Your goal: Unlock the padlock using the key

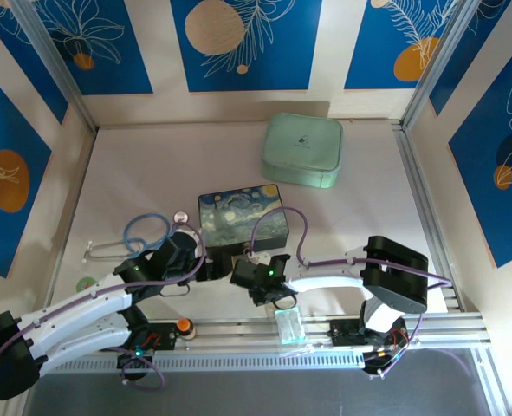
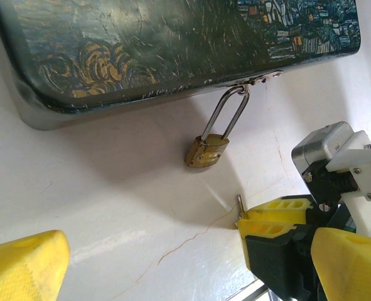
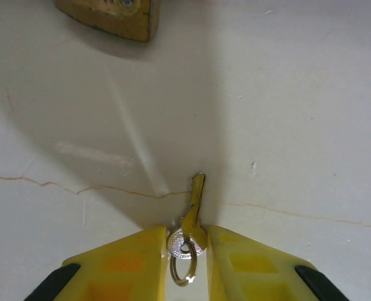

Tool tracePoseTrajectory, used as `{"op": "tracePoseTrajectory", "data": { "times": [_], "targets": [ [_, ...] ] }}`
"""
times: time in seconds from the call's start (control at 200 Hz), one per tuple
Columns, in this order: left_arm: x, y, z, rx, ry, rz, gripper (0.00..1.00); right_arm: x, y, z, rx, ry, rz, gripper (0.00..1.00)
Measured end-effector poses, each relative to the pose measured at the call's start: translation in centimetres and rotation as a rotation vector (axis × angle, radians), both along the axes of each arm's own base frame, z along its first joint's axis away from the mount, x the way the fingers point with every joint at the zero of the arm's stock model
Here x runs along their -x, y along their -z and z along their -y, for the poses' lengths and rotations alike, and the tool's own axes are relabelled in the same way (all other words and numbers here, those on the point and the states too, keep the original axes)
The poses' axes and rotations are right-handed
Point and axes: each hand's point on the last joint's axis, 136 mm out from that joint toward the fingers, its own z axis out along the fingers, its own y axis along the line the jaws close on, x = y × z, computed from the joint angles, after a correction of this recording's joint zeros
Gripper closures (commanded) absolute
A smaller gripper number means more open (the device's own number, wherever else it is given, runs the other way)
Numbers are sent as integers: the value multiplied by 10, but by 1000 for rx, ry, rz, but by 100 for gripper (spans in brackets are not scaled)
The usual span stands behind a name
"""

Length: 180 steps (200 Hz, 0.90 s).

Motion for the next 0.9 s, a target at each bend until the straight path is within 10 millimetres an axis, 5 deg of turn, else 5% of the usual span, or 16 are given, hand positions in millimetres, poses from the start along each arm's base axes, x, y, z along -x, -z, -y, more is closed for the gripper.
{"op": "tracePoseTrajectory", "data": {
  "times": [0.41,0.901],
  "targets": [
    [-3,0,-1,7,-24,0,7,0,-3,-1,-39,10,10,93],
    [-8,2,6,28,-36,1,11,-5,-6,1,-104,-6,24,94]
  ]
}}
